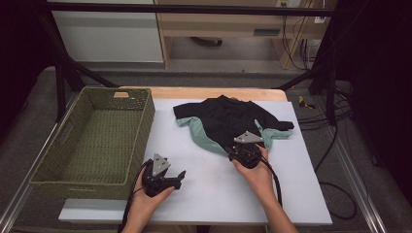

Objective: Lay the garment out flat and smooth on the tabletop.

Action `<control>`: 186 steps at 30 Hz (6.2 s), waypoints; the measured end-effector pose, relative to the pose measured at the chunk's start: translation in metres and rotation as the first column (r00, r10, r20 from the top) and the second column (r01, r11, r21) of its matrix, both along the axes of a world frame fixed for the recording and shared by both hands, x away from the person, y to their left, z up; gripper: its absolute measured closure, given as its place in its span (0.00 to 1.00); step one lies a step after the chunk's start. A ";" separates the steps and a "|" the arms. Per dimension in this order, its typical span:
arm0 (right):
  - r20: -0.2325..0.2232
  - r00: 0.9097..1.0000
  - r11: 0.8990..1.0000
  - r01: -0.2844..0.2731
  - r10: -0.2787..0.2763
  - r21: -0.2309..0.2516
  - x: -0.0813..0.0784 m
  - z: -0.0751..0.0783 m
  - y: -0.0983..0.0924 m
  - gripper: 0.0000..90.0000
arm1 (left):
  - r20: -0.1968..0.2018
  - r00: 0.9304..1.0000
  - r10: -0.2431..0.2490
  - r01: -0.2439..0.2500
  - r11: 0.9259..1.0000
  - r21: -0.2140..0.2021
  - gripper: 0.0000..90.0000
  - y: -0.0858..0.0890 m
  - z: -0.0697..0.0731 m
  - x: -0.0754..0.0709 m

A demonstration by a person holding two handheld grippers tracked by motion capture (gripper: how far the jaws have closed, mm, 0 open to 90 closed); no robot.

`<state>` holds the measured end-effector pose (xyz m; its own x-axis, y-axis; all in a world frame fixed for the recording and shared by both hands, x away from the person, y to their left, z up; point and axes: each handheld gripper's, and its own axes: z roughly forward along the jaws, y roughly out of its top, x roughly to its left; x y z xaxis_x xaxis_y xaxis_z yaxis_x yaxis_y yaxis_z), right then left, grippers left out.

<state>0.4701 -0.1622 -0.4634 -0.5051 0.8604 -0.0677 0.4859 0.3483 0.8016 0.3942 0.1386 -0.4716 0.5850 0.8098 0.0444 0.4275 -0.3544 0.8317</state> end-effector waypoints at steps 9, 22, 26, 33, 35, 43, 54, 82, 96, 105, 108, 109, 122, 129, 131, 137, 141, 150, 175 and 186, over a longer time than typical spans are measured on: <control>-0.025 0.999 0.999 0.040 -0.040 -0.003 0.013 -0.008 0.005 0.55 | 0.001 1.000 -0.006 0.006 1.000 0.004 0.21 -0.002 0.000 -0.001; -0.009 0.999 0.999 0.044 -0.045 -0.027 0.014 -0.006 0.010 0.92 | 0.001 1.000 -0.005 0.005 1.000 0.002 0.21 -0.001 0.000 -0.001; -0.012 1.000 1.000 0.026 -0.026 -0.015 0.008 0.000 0.010 0.95 | 0.002 1.000 -0.003 0.003 1.000 0.002 0.21 0.000 0.000 0.000; -0.006 1.000 0.999 0.003 -0.003 0.041 -0.008 0.014 0.008 0.96 | 0.001 1.000 -0.002 0.002 1.000 0.002 0.21 0.000 0.000 0.000; -0.007 1.000 0.998 -0.002 0.003 0.063 -0.013 0.017 0.008 0.96 | -0.001 1.000 -0.002 0.002 1.000 0.005 0.21 0.000 0.000 0.000; 0.020 0.999 0.993 -0.034 0.032 0.112 -0.034 0.039 0.011 0.96 | 0.002 1.000 -0.001 0.001 1.000 0.002 0.21 0.000 0.001 0.000; 0.021 0.998 0.990 -0.063 0.061 0.127 -0.038 0.066 0.011 0.96 | 0.003 1.000 -0.005 0.005 1.000 0.006 0.21 -0.002 0.001 -0.001; -0.028 0.999 0.987 0.027 -0.023 0.159 0.008 0.030 -0.004 0.65 | 0.005 1.000 -0.014 0.014 1.000 0.009 0.21 -0.003 0.000 -0.001; 0.006 0.997 0.986 -0.072 0.072 0.149 -0.054 0.022 0.001 0.70 | 0.002 1.000 -0.015 0.015 1.000 0.012 0.21 -0.004 0.000 -0.002; -0.057 0.995 0.995 -0.077 0.081 0.056 -0.035 -0.010 0.026 0.69 | 0.002 1.000 -0.013 0.013 1.000 0.007 0.21 -0.003 0.000 -0.001; -0.053 0.996 0.996 -0.072 0.074 0.043 -0.028 -0.009 0.030 0.79 | 0.002 1.000 -0.013 0.013 1.000 0.005 0.21 -0.002 0.001 -0.001; -0.044 0.996 0.996 -0.070 0.072 0.048 -0.028 -0.008 0.030 0.84 | 0.003 1.000 -0.012 0.012 1.000 0.005 0.21 -0.002 0.001 -0.001; -0.052 0.984 0.982 -0.164 0.170 0.097 -0.059 0.045 0.043 0.96 | 0.011 1.000 -0.005 0.005 1.000 0.000 0.21 0.001 0.004 0.000; -0.098 0.974 0.974 -0.190 0.202 0.126 -0.051 0.048 0.059 0.95 | 0.012 1.000 -0.012 0.012 1.000 0.004 0.21 0.000 0.004 -0.001; -0.090 0.977 0.978 -0.184 0.193 0.098 -0.036 0.041 0.064 0.95 | 0.014 1.000 -0.013 0.013 1.000 0.004 0.21 -0.001 0.005 -0.002; -0.102 0.983 0.987 -0.149 0.155 0.063 0.006 0.016 0.072 0.89 | 0.009 1.000 -0.019 0.019 1.000 0.008 0.21 -0.002 0.004 -0.001; -0.104 0.986 0.990 -0.123 0.129 0.062 0.018 0.004 0.065 0.83 | 0.004 1.000 -0.028 0.028 1.000 0.011 0.21 -0.004 0.003 -0.001; -0.039 0.989 0.984 -0.134 0.140 0.120 -0.014 0.024 0.037 0.61 | 0.010 0.999 -0.037 0.036 0.999 0.007 0.23 -0.007 0.006 -0.005; 0.055 0.998 0.989 0.030 -0.038 0.145 -0.098 0.002 -0.088 0.54 | 0.006 0.999 -0.040 0.040 0.998 0.053 0.54 -0.076 0.005 0.031; 0.047 0.998 0.990 0.032 -0.039 0.138 -0.099 0.000 -0.084 0.53 | -0.020 1.000 -0.023 0.024 0.998 0.059 0.70 -0.085 -0.006 0.043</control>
<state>0.3706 -0.2463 -0.4639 -0.4733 0.8805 0.0275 0.4543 0.2172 0.8640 0.4369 0.0532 -0.4777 0.6050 0.7922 0.0804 0.4345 -0.4131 0.8004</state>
